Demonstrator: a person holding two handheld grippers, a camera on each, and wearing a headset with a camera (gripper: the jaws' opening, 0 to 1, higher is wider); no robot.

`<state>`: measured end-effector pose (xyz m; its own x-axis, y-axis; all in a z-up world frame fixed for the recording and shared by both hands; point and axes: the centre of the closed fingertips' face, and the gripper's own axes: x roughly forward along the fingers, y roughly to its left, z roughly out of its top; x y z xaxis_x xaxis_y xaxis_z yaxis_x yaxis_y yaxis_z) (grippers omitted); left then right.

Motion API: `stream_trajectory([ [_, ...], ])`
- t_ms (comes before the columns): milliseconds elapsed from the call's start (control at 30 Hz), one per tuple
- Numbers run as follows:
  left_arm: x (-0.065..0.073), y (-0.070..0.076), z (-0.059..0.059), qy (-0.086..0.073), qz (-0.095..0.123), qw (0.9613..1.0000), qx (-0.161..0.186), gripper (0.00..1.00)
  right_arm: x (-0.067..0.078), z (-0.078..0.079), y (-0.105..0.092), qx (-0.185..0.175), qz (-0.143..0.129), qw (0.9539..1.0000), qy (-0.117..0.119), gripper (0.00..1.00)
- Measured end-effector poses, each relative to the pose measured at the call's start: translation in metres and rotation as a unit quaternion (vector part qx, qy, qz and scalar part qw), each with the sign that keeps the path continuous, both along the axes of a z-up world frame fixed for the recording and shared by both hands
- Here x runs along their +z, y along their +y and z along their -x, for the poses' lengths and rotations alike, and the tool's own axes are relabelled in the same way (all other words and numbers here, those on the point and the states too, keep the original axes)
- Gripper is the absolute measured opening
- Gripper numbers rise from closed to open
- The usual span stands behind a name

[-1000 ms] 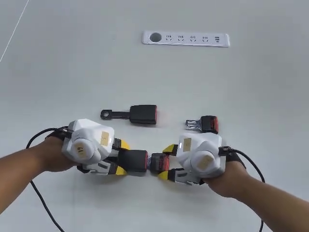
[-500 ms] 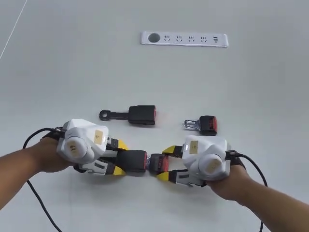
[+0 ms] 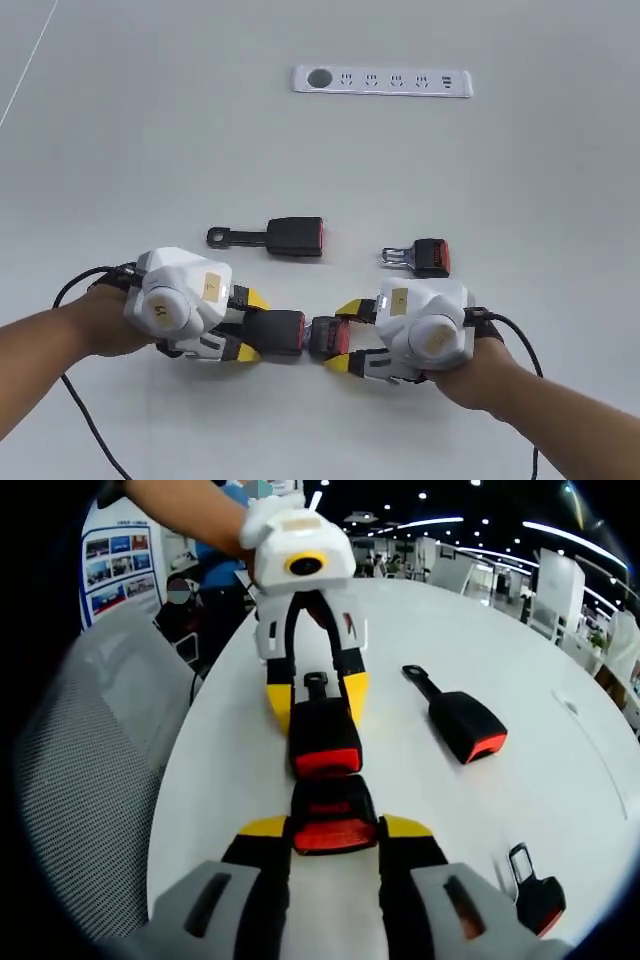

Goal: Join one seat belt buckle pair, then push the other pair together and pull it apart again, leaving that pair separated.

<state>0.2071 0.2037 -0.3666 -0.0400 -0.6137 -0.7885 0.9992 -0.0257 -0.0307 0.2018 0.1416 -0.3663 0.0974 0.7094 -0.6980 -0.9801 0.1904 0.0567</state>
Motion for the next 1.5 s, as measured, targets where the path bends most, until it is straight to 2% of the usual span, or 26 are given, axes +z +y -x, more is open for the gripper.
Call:
stream_trajectory([
  [167,-0.003,0.001,-0.001,-0.003,-0.014,0.9999,0.001,0.34,-0.001,0.0,0.0,0.0,0.008,1.0,-0.004,0.35],
  [233,-0.003,-0.001,-0.002,-0.007,-0.018,0.9997,0.018,0.35,0.0,0.001,0.0,0.0,0.019,0.9998,-0.01,0.37],
  [300,-0.003,-0.002,-0.003,-0.021,-0.024,0.9993,0.019,0.42,0.002,0.001,0.001,-0.005,0.016,0.9998,-0.01,0.48],
  [333,-0.001,-0.003,-0.001,-0.019,-0.023,0.9993,0.023,0.49,0.003,-0.001,0.001,-0.015,0.014,0.9997,-0.012,0.58],
  [400,0.007,-0.01,0.0,-0.014,-0.002,0.9994,0.033,0.61,0.006,-0.004,0.0,-0.038,0.011,0.9992,-0.006,0.67],
  [533,0.021,-0.013,-0.001,-0.017,0.015,0.9979,0.061,0.69,0.014,-0.002,-0.007,-0.049,0.003,0.9988,-0.008,0.69],
  [633,0.031,-0.014,0.0,-0.037,0.022,0.997,0.064,0.75,0.023,0.0,-0.017,-0.063,-0.003,0.998,-0.011,0.69],
  [700,0.035,-0.013,-0.003,-0.038,0.027,0.996,0.076,0.77,0.028,0.0,-0.025,-0.072,-0.008,0.9973,-0.013,0.69],
  [800,0.041,-0.009,-0.009,-0.047,0.028,0.9951,0.082,0.79,0.032,-0.001,-0.035,-0.07,-0.009,0.9973,-0.02,0.69],
  [867,0.046,-0.006,-0.013,-0.056,0.019,0.9953,0.076,0.78,0.037,-0.01,-0.049,-0.08,-0.007,0.9966,-0.019,0.69],
  [933,0.053,-0.004,-0.019,-0.077,0.014,0.9952,0.059,0.77,0.041,-0.017,-0.058,-0.085,-0.008,0.9962,-0.02,0.69],
  [1033,0.065,-0.003,-0.032,-0.083,0.016,0.9946,0.061,0.74,0.045,-0.034,-0.077,-0.093,-0.004,0.9954,-0.023,0.69],
  [1167,0.074,0.0,-0.055,-0.099,0.012,0.9936,0.053,0.73,0.044,-0.055,-0.1,-0.095,0.015,0.995,-0.026,0.68],
  [1233,0.075,-0.001,-0.065,-0.101,0.009,0.9936,0.051,0.73,0.046,-0.065,-0.108,-0.092,0.019,0.9952,-0.03,0.68],
  [1400,0.071,-0.004,-0.089,-0.11,-0.001,0.9934,0.033,0.73,0.041,-0.078,-0.121,-0.076,0.04,0.9962,-0.011,0.68],
  [1433,0.069,-0.006,-0.097,-0.108,-0.001,0.9935,0.034,0.72,0.039,-0.082,-0.123,-0.072,0.045,0.9964,-0.005,0.68],
  [1500,0.063,-0.012,-0.108,-0.094,0.0,0.9945,0.045,0.72,0.035,-0.09,-0.128,-0.065,0.053,0.9965,-0.002,0.67],
])
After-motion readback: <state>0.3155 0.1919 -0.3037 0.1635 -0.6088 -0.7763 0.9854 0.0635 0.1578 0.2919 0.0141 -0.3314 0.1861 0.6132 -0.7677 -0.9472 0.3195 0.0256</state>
